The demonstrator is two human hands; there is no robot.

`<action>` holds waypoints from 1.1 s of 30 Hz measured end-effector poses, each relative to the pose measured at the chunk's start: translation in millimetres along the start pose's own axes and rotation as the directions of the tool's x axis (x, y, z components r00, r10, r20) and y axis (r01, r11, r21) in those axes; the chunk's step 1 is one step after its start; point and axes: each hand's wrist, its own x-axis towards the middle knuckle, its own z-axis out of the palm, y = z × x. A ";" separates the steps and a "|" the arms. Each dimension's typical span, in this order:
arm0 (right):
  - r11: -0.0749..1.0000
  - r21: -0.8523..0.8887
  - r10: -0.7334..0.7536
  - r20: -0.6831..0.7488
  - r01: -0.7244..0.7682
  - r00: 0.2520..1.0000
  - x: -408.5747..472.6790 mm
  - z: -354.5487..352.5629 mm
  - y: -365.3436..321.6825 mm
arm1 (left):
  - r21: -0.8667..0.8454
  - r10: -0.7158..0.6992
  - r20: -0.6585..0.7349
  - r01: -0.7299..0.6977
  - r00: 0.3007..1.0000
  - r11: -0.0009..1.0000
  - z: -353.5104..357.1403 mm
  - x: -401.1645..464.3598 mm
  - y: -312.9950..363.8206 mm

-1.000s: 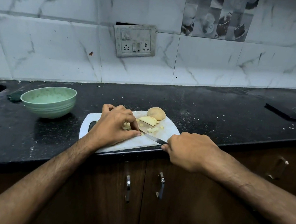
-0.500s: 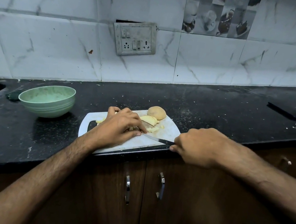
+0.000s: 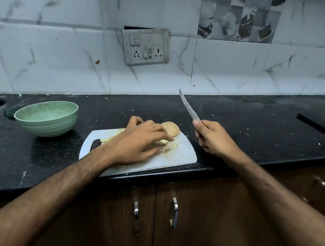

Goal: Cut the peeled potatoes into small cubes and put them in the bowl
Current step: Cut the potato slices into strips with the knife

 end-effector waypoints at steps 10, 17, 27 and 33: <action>0.904 -0.427 -0.056 -0.180 -0.027 0.982 14.0 33.4 12.3 | 0.137 0.001 -0.003 -0.001 1.000 0.991 17.6 26.3 10.9; 0.868 -0.497 -0.075 -0.174 -0.022 0.982 15.2 35.4 14.2 | 0.158 -0.001 -0.078 0.013 0.997 0.987 19.6 20.3 11.2; 0.842 -0.538 -0.080 -0.171 -0.025 0.982 15.2 36.3 16.5 | 0.229 -0.147 -0.114 0.170 0.983 0.958 9.7 -6.3 -8.5; 0.829 -0.559 -0.079 -0.167 -0.028 0.983 15.4 36.8 16.3 | 0.223 -0.225 -0.135 0.251 0.965 0.942 11.5 -0.3 -10.6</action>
